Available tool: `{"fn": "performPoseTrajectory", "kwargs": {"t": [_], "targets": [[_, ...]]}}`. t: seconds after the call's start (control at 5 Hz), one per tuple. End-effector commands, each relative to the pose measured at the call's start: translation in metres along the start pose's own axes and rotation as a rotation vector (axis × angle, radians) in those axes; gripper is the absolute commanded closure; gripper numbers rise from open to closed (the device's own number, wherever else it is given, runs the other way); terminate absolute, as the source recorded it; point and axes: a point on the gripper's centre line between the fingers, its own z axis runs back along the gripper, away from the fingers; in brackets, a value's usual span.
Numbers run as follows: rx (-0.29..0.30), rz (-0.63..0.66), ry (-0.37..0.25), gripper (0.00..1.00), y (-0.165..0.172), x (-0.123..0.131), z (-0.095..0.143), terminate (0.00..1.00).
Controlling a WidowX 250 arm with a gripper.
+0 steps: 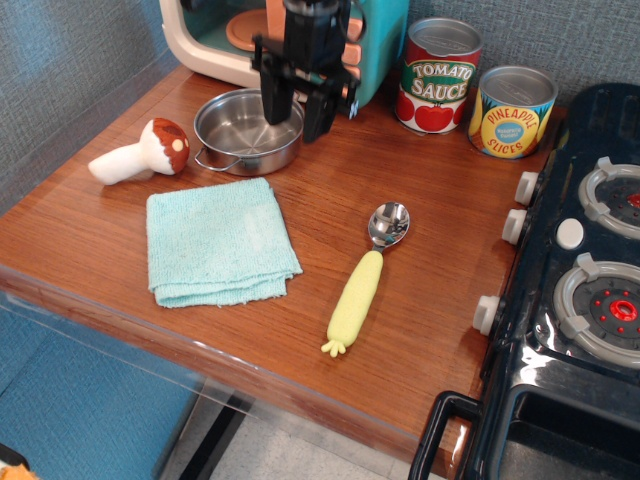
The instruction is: Move the pot off the cloth and place in front of microwave.
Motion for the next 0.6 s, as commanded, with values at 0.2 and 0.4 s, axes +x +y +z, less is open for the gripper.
{"fn": "performPoseTrajectory", "kwargs": {"t": [0.2,0.4], "targets": [[0.038,0.029,-0.104,0.0,0.0004,-0.0057,0.0395,0.0],[0.038,0.029,-0.104,0.0,0.0004,-0.0057,0.0395,1.0]]}}
